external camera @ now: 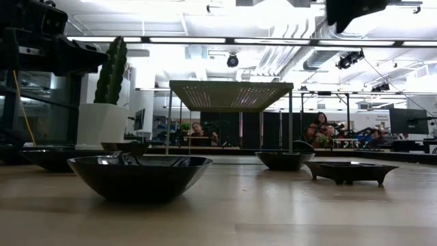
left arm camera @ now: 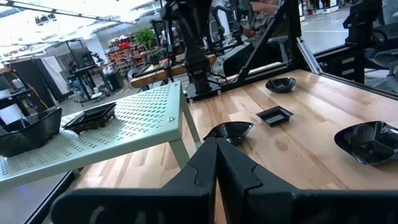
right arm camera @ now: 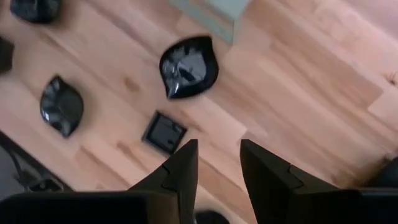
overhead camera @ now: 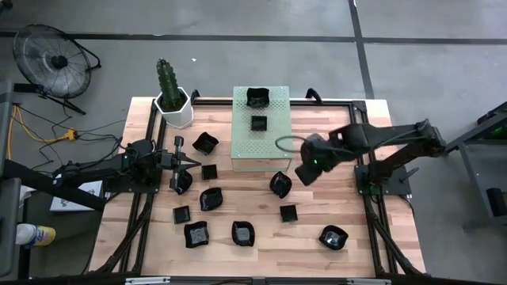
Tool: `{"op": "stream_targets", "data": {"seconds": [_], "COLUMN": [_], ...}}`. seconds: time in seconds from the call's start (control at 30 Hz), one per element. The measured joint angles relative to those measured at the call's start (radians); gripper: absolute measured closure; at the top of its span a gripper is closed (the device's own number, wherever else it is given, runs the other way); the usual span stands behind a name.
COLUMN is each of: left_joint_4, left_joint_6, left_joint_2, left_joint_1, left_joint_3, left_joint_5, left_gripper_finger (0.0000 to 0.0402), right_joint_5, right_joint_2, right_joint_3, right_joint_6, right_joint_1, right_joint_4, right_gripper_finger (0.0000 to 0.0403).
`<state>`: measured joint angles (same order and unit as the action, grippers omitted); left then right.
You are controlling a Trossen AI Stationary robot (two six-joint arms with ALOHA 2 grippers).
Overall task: Pick & Place Mini shaped plates
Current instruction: Put the black leaf shaped plate on the shelf
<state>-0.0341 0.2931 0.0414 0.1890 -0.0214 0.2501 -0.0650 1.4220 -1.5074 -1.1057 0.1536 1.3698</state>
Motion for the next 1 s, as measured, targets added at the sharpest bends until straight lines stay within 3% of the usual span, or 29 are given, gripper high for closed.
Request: {"op": "stream_targets", "data": {"seconds": [0.4,0.73,1.0], "left_joint_4": [0.000,0.000,0.000], "left_joint_6": [0.000,0.000,0.000], "left_joint_2": [0.000,0.000,0.000], "left_joint_1": [0.000,0.000,0.000], "left_joint_3": [0.000,0.000,0.000], "left_joint_5": [0.000,0.000,0.000], "left_gripper_finger": [0.0399,0.0399,0.0399], "right_joint_5": [-0.079,-0.078,-0.014], "right_joint_2": [0.015,0.085,0.040], "right_joint_3": [0.000,0.035,0.307], "right_joint_6": [-0.235,-0.480,-0.543], "right_joint_1": [0.210,0.276,0.245], "right_joint_4": [0.057,0.090,-0.282], "right_gripper_finger": [0.0288,0.0288,0.0288]}}
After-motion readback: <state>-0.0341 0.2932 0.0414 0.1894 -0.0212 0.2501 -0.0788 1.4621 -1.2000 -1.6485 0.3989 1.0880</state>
